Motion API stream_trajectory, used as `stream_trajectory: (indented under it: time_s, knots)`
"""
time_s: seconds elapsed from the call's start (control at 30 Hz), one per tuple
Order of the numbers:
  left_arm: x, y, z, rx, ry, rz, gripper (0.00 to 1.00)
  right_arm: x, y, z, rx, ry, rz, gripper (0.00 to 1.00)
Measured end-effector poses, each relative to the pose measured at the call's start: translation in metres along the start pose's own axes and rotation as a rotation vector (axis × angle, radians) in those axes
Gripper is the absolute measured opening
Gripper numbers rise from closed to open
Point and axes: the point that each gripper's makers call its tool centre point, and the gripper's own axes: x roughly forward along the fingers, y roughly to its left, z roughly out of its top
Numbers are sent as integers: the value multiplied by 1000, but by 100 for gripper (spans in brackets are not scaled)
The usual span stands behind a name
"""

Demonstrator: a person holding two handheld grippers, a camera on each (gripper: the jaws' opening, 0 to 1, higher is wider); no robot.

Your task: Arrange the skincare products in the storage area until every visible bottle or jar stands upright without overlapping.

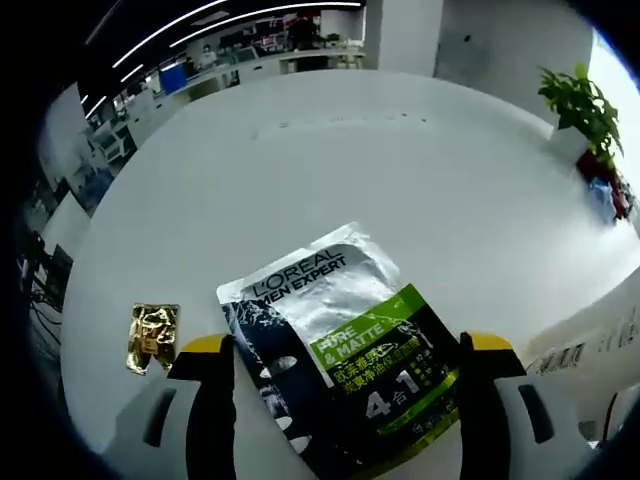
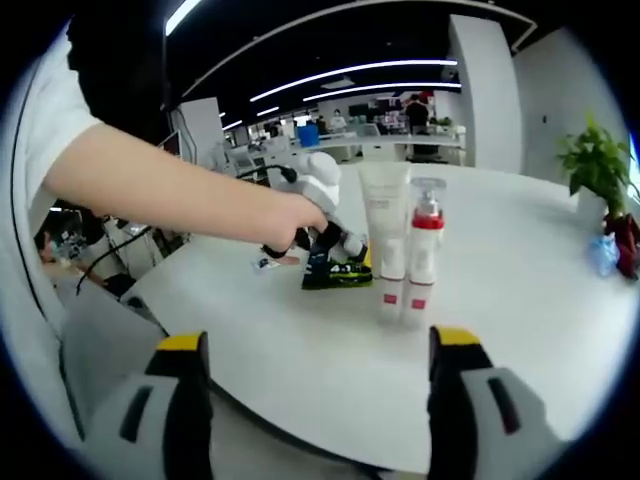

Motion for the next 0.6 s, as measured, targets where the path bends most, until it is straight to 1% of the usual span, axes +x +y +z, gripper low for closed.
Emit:
stream_trajectory:
  time_s: [0.1, 0.2, 0.23, 0.27, 0.3, 0.33, 0.4, 0.43, 0.5, 0.53, 0.57, 0.6]
  knots:
    - [2, 3, 0, 30, 4, -20, 92, -1, -1, 1, 10, -6, -4, 91]
    - [-2, 4, -4, 83, 36, -53, 90, -1, -2, 2, 16, -11, -5, 91]
    - [-5, 7, -2, 137, 32, -47, 89, -1, -2, 2, 16, -12, -5, 91]
    - [-9, 10, 3, 204, 3, -31, 88, -1, -2, 2, 15, -12, -5, 91]
    - [-11, 11, 6, 247, -15, -26, 88, -1, -2, 2, 14, -11, -5, 91]
    - [-13, 11, 5, 263, -19, -23, 87, -1, -1, 2, 14, -12, -5, 91]
    - [-15, 12, 1, 230, -8, -31, 88, -1, -1, 2, 13, -13, -6, 91]
    - [-14, 11, -5, 154, 15, -47, 88, -1, -1, 2, 14, -13, -5, 91]
    - [-12, 11, -14, 77, 46, -59, 88, -1, -1, 2, 14, -13, -5, 91]
    - [-12, 12, -16, 79, 48, -57, 88, -1, -1, 2, 14, -13, -5, 91]
    - [-11, 12, -13, 70, 28, -59, 88, -1, -1, 2, 15, -14, -5, 91]
    - [-12, 12, -13, 87, 22, -57, 89, -1, -2, 2, 15, -14, -6, 91]
